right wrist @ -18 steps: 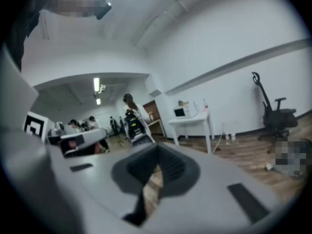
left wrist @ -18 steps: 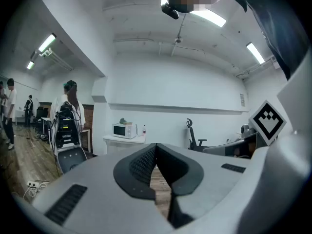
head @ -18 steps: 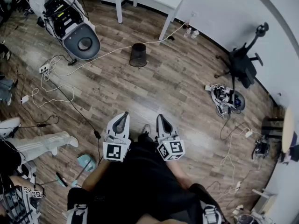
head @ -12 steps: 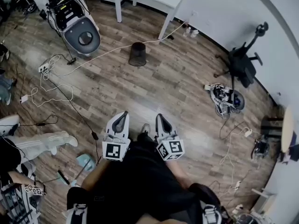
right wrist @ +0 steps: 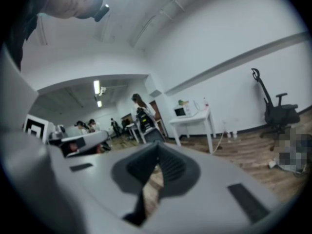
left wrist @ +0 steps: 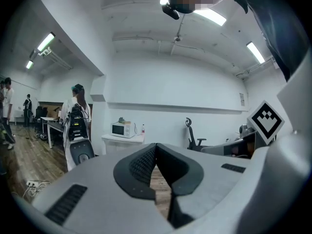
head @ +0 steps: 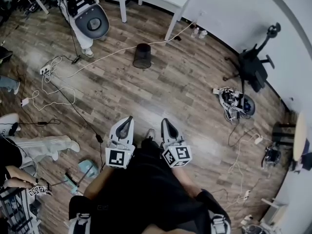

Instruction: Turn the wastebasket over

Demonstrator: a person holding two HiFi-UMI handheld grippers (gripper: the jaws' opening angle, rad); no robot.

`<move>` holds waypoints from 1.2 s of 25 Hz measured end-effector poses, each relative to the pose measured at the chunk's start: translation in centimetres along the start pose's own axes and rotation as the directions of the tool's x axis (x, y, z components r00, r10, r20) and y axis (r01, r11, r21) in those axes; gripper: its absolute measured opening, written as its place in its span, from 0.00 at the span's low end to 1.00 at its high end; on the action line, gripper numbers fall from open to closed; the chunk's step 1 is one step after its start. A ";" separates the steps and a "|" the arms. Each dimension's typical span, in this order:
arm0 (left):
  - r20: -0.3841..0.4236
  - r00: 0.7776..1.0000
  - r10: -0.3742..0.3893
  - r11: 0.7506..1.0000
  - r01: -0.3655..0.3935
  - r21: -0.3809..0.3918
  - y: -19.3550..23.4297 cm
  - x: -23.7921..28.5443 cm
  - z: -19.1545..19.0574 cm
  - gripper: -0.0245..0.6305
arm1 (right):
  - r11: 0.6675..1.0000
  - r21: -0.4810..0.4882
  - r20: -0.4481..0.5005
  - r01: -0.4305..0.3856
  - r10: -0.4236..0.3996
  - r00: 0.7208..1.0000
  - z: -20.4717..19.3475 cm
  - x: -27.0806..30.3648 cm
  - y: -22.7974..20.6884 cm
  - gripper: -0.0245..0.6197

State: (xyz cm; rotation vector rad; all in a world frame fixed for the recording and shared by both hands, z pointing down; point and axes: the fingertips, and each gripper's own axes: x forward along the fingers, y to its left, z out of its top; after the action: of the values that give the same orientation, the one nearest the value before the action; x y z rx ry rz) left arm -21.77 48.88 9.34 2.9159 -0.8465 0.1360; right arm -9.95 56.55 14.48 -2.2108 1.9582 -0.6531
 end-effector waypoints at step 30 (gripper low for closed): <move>-0.061 0.994 0.090 0.996 -0.091 -0.006 0.0 12.5 -2.7 0.09 | 0.998 -0.028 -0.054 -0.057 0.055 0.997 2.2 8.3 -10.5 0.09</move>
State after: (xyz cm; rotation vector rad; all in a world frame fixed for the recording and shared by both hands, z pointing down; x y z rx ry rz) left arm -11.38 42.61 13.40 2.8504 -0.9670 0.2263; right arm 1.12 49.76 18.32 -2.1683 2.0608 -0.6864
